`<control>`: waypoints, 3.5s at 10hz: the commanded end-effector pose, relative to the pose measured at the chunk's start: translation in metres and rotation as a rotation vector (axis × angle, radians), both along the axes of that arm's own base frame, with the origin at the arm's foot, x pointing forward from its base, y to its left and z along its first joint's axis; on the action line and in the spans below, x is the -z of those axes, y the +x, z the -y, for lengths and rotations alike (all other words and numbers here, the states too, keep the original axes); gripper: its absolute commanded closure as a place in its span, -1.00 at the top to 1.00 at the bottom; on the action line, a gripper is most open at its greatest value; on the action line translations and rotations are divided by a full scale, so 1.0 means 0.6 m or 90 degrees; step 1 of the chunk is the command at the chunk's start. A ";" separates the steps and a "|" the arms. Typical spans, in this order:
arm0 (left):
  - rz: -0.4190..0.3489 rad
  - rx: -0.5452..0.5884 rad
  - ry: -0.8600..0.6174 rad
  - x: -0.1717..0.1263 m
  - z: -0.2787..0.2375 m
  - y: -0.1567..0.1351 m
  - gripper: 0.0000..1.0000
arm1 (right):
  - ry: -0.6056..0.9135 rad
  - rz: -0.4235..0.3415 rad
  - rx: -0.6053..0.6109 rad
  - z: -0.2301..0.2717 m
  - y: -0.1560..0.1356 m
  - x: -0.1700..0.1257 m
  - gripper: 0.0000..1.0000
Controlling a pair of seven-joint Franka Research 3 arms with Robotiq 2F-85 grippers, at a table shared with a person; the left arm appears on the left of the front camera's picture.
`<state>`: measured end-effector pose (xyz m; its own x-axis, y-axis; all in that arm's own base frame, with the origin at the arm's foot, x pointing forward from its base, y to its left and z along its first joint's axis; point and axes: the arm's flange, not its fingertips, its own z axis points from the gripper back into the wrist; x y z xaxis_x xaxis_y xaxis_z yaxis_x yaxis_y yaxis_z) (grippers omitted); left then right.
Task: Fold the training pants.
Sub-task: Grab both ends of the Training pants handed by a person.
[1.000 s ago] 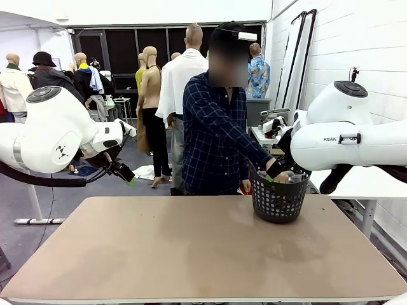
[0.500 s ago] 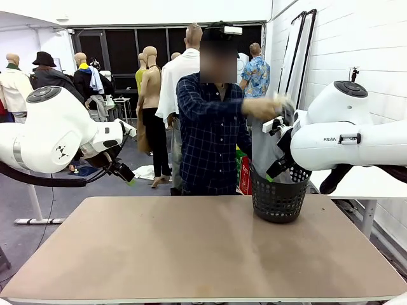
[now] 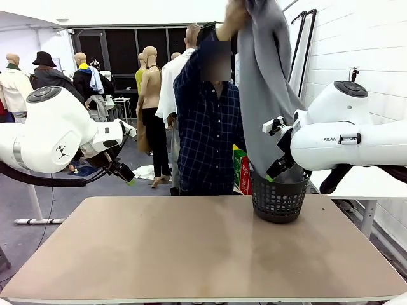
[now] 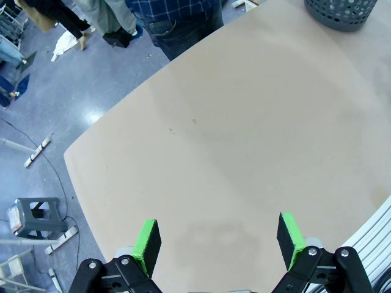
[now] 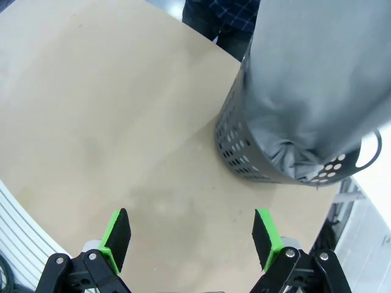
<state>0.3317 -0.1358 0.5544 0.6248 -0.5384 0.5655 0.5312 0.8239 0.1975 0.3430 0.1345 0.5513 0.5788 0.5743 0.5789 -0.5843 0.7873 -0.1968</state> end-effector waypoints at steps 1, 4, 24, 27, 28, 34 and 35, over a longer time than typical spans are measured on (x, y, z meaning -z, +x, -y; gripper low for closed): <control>0.001 0.001 0.001 0.000 0.000 0.000 1.00 | -0.001 0.004 -0.004 0.002 0.001 0.001 1.00; 0.001 0.001 0.001 0.000 0.000 0.000 1.00 | -0.001 0.004 -0.004 0.002 0.001 0.001 1.00; 0.001 0.001 0.001 0.000 0.000 0.000 1.00 | -0.001 0.004 -0.004 0.002 0.001 0.001 1.00; 0.001 0.001 0.001 0.000 0.000 0.000 1.00 | -0.001 0.004 -0.004 0.002 0.001 0.001 1.00; 0.001 0.001 0.001 0.000 0.000 0.000 1.00 | -0.001 0.004 -0.004 0.002 0.001 0.001 1.00; 0.001 0.001 0.001 0.000 0.000 0.000 1.00 | -0.001 0.004 -0.004 0.002 0.001 0.001 1.00; 0.001 0.001 0.001 0.000 0.000 0.000 1.00 | -0.001 0.004 -0.004 0.002 0.001 0.001 1.00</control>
